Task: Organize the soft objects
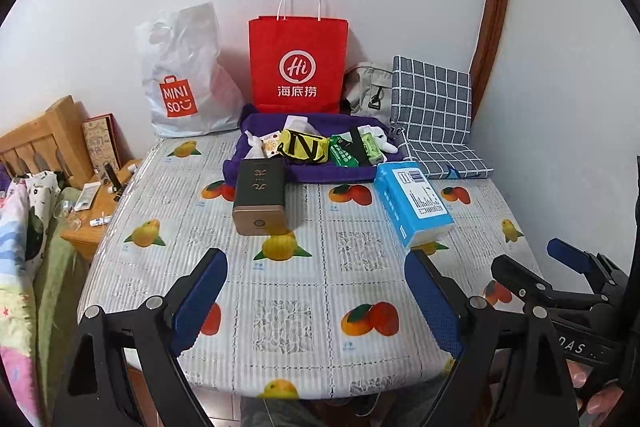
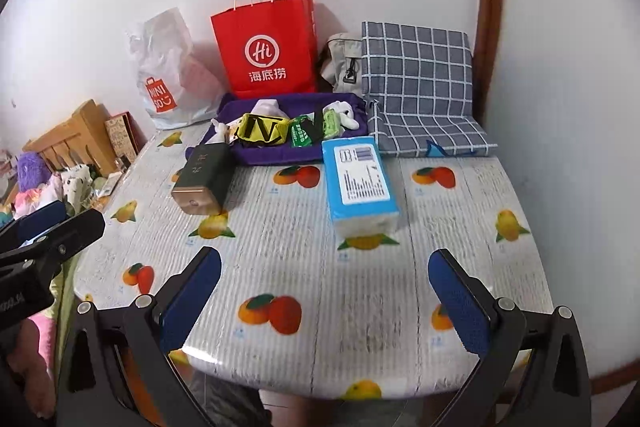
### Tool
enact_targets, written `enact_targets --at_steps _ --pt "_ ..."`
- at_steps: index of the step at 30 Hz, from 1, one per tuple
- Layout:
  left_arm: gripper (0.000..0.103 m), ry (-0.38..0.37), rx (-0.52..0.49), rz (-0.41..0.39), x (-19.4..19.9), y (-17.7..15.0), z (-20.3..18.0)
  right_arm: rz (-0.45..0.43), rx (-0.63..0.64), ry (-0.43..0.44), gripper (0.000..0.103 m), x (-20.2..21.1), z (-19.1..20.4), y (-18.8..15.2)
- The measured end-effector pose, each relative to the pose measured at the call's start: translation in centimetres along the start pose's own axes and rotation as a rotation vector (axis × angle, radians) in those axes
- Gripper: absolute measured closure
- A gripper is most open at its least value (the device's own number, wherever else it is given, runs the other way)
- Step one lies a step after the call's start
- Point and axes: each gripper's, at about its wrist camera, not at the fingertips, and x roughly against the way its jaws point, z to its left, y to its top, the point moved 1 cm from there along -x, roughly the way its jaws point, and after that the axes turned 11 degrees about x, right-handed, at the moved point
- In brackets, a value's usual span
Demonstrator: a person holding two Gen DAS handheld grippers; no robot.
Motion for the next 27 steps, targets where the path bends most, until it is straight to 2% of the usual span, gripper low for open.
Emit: enact_targets --at_steps 9,27 --pt "0.013 0.007 -0.003 -0.035 2.0 -0.9 -0.1 -0.025 0.004 0.002 0.001 2.0 0.5 -1.0" --pt "0.013 0.005 0.006 -0.030 2.2 -1.2 0.2 -0.051 0.011 -0.007 0.001 3.3 0.9 -1.3"
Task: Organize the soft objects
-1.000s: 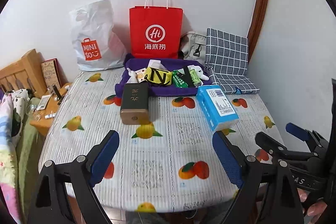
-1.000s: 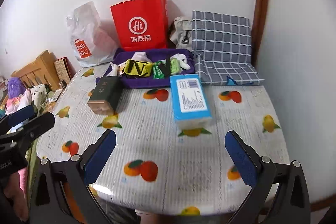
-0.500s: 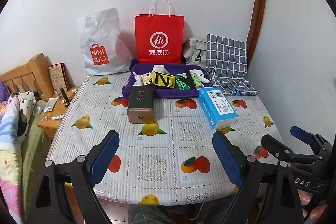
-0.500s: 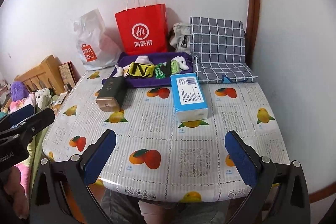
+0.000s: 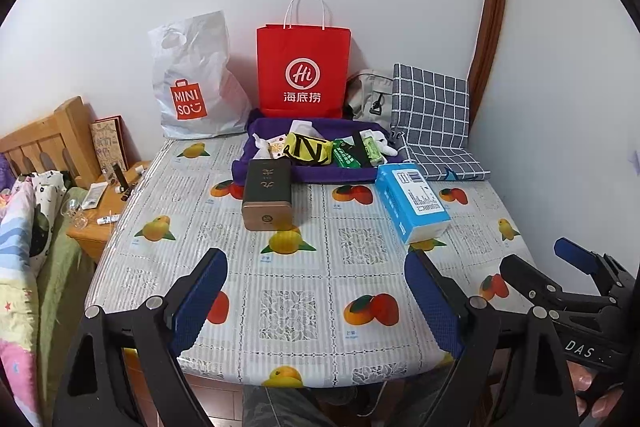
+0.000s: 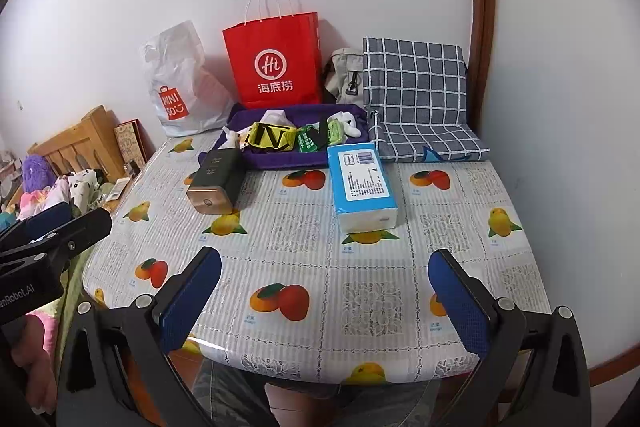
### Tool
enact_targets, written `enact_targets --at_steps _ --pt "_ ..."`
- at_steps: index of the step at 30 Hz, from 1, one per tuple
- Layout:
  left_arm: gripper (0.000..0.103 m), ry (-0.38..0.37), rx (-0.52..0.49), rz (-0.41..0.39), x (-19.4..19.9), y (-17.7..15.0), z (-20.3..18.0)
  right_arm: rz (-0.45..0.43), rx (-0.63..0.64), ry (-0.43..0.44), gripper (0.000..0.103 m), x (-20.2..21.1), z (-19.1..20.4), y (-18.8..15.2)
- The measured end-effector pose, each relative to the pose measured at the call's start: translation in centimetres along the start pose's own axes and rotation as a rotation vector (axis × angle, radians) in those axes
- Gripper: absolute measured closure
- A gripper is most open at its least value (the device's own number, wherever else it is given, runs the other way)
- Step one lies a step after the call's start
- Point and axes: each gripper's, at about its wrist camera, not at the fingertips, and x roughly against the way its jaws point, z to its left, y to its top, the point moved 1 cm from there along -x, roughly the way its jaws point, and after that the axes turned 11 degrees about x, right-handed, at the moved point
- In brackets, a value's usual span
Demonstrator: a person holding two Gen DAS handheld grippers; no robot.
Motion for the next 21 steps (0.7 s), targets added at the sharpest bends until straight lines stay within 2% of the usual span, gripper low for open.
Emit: enact_targets --at_steps 21 --pt "0.013 -0.002 0.003 0.000 0.06 -0.06 -0.13 -0.004 0.004 0.004 0.001 0.20 0.13 -0.05"
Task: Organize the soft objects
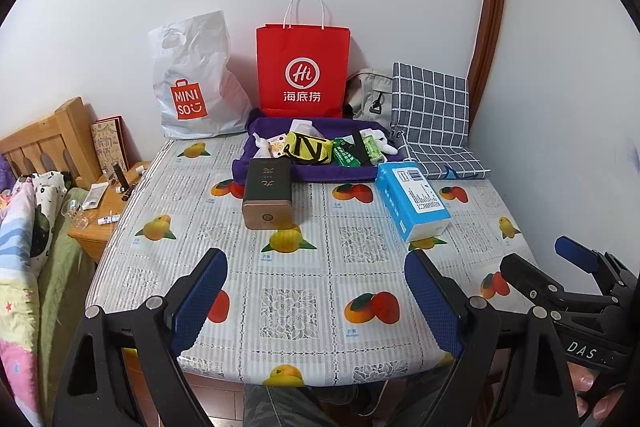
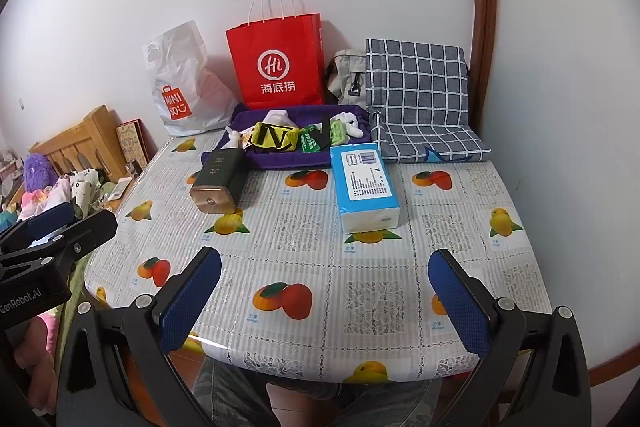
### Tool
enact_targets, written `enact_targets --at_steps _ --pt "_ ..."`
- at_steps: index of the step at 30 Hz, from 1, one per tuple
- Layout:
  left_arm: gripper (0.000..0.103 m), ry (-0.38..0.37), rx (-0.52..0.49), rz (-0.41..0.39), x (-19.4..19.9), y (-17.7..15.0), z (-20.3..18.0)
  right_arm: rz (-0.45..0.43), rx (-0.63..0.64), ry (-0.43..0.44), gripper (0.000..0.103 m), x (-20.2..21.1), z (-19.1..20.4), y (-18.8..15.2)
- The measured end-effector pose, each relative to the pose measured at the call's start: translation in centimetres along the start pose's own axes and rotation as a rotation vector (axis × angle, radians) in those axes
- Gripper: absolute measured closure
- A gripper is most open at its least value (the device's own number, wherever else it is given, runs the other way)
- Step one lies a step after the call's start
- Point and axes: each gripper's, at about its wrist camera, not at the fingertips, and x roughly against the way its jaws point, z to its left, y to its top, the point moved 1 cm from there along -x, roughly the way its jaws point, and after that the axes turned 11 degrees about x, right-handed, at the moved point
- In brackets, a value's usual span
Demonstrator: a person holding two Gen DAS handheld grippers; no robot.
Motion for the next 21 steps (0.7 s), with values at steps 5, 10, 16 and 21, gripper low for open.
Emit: enact_targets --at_steps 5,10,16,21 --pt "0.013 -0.001 0.000 0.000 -0.01 -0.06 -0.06 0.000 0.000 0.000 0.001 0.02 0.02 -0.04" --pt "0.013 0.000 0.001 0.001 -0.04 -0.11 -0.11 0.000 0.001 0.001 0.001 0.02 -0.03 -0.03" --pt "0.013 -0.001 0.001 0.001 -0.02 -0.09 -0.12 0.000 0.001 0.001 0.001 0.09 0.07 -0.07" --pt "0.013 -0.002 0.001 0.000 -0.01 -0.07 -0.10 -0.001 0.000 0.001 0.001 0.07 0.05 -0.03"
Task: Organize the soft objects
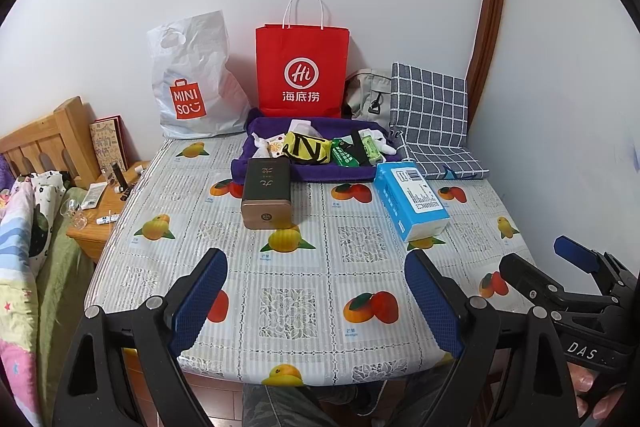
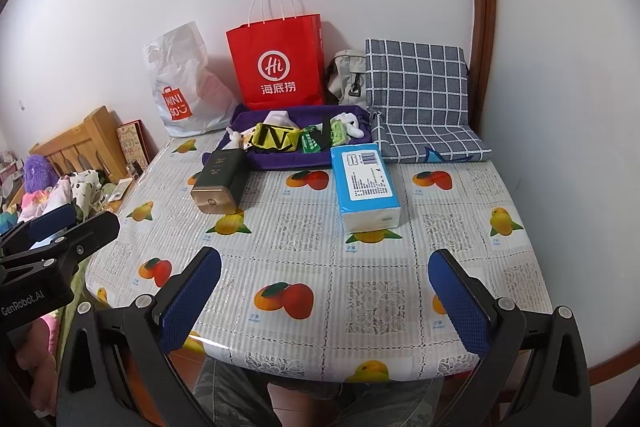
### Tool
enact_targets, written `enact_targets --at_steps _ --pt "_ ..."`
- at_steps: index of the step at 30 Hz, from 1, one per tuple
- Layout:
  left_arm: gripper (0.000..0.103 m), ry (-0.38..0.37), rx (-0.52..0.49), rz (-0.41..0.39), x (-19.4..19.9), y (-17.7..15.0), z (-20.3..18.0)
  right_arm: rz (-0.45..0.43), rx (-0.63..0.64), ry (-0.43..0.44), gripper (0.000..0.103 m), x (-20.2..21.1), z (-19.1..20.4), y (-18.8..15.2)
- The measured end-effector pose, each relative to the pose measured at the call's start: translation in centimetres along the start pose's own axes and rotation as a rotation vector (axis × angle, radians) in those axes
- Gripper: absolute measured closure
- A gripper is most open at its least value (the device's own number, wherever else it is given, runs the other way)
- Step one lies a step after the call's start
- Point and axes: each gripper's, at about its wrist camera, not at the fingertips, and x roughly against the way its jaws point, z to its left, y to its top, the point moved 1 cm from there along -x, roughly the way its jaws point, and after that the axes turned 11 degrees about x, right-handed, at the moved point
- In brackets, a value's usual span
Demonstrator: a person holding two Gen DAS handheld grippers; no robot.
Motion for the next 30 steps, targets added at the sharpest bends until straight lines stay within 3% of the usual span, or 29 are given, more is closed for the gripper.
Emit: enact_targets --at_steps 30 --pt "0.013 0.002 -0.002 -0.002 0.42 0.01 -0.28 -0.011 -0.001 0.001 0.001 0.66 0.52 0.35"
